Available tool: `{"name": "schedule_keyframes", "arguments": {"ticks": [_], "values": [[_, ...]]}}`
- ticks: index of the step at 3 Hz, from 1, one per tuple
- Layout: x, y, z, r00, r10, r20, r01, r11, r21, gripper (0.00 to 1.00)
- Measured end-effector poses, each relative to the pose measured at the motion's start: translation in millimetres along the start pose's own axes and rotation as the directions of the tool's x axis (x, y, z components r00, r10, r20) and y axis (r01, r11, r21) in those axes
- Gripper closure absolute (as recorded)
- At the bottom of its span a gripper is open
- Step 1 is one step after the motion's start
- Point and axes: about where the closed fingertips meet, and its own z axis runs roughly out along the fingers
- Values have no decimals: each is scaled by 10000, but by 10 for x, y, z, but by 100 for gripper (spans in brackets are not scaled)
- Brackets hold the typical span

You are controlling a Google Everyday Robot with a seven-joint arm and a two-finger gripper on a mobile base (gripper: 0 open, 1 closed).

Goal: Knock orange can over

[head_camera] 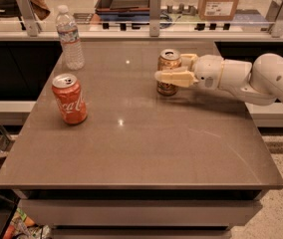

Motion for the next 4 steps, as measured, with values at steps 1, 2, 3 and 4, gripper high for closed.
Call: {"name": "schedule_keyframes", "arguments": {"ticks": [1,2,3,4], "values": [[-5,13,27,10000,-2,8,2,10000,-48,65],[-11,27,55,10000,-5,12,6,10000,-99,89],[-24,36,76,10000,-27,-42,26,9999,-146,100],[-94,-10,58,9959,-270,-865,262,9996,-106,100]]}}
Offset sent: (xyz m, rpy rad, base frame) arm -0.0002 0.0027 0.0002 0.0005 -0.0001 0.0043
